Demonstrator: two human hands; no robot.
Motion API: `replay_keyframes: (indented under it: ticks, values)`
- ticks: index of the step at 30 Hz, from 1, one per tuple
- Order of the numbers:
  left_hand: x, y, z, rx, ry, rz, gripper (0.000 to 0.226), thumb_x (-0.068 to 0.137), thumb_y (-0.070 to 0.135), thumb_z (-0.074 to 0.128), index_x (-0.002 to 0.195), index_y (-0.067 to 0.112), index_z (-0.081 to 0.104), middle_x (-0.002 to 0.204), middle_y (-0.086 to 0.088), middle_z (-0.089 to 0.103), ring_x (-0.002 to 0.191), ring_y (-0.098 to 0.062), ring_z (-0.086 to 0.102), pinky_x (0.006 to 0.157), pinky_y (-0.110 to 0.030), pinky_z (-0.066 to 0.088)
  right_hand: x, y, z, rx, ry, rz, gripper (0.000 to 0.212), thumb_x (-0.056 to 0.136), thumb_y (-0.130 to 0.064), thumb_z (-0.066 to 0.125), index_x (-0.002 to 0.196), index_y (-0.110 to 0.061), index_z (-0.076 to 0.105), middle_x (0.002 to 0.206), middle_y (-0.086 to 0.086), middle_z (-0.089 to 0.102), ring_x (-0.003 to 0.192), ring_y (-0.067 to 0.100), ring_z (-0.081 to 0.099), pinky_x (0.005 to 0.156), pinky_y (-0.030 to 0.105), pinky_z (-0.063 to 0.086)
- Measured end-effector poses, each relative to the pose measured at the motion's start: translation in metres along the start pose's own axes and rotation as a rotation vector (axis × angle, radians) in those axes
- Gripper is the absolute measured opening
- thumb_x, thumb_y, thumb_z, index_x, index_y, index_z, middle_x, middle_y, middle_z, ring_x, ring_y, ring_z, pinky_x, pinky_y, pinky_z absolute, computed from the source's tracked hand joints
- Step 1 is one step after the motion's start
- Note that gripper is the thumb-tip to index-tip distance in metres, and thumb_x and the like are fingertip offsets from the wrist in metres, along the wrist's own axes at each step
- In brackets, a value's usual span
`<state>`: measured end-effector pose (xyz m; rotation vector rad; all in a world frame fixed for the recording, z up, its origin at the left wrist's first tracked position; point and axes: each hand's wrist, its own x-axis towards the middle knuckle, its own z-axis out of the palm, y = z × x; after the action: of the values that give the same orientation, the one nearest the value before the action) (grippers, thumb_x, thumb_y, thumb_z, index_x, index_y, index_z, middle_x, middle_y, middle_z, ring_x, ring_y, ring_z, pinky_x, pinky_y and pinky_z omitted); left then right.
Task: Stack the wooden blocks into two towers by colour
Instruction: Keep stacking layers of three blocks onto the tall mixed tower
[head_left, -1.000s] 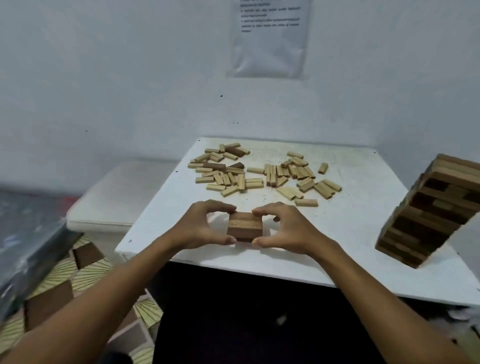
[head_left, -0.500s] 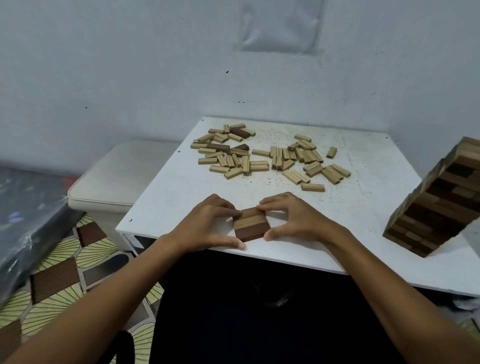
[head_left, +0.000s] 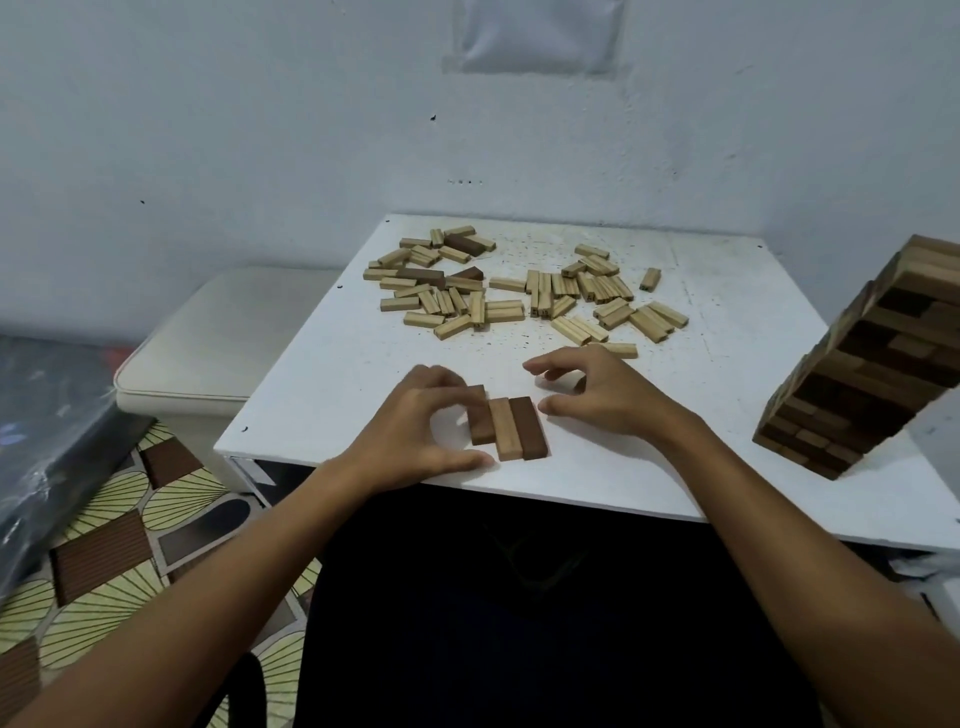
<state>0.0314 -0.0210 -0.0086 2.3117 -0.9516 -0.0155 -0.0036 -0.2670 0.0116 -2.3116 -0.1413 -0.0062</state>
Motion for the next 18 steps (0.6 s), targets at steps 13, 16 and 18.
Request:
replay_keyframes:
  ticks: [13, 16, 18]
  values:
    - [0.014, 0.001, 0.003, -0.066, -0.084, -0.019, 0.088, 0.056, 0.063, 0.077, 0.132, 0.023, 0.057, 0.124, 0.007, 0.062, 0.104, 0.001, 0.052, 0.083, -0.004, 0.035, -0.026, 0.002, 0.020, -0.044, -0.015, 0.028, 0.085, 0.065, -0.038, 0.087, 0.140, -0.033, 0.049, 0.123, -0.001, 0.051, 0.115, 0.010, 0.049, 0.096, 0.024, 0.035]
    - [0.016, 0.001, 0.003, -0.075, -0.106, -0.022, 0.088, 0.056, 0.059, 0.080, 0.134, 0.027, 0.054, 0.121, 0.013, 0.058, 0.105, 0.001, 0.049, 0.083, -0.005, 0.034, -0.027, 0.001, 0.021, -0.055, -0.012, 0.009, 0.087, 0.064, -0.037, 0.088, 0.141, -0.034, 0.047, 0.119, -0.003, 0.049, 0.110, 0.006, 0.047, 0.092, 0.021, 0.032]
    - [0.017, -0.001, 0.002, -0.075, -0.111, -0.015, 0.093, 0.055, 0.056, 0.086, 0.137, 0.030, 0.050, 0.121, 0.019, 0.053, 0.108, 0.002, 0.046, 0.085, -0.006, 0.032, -0.027, 0.002, 0.020, -0.050, -0.015, 0.006, 0.090, 0.063, -0.037, 0.088, 0.142, -0.038, 0.044, 0.123, -0.003, 0.048, 0.113, 0.006, 0.044, 0.094, 0.022, 0.032]
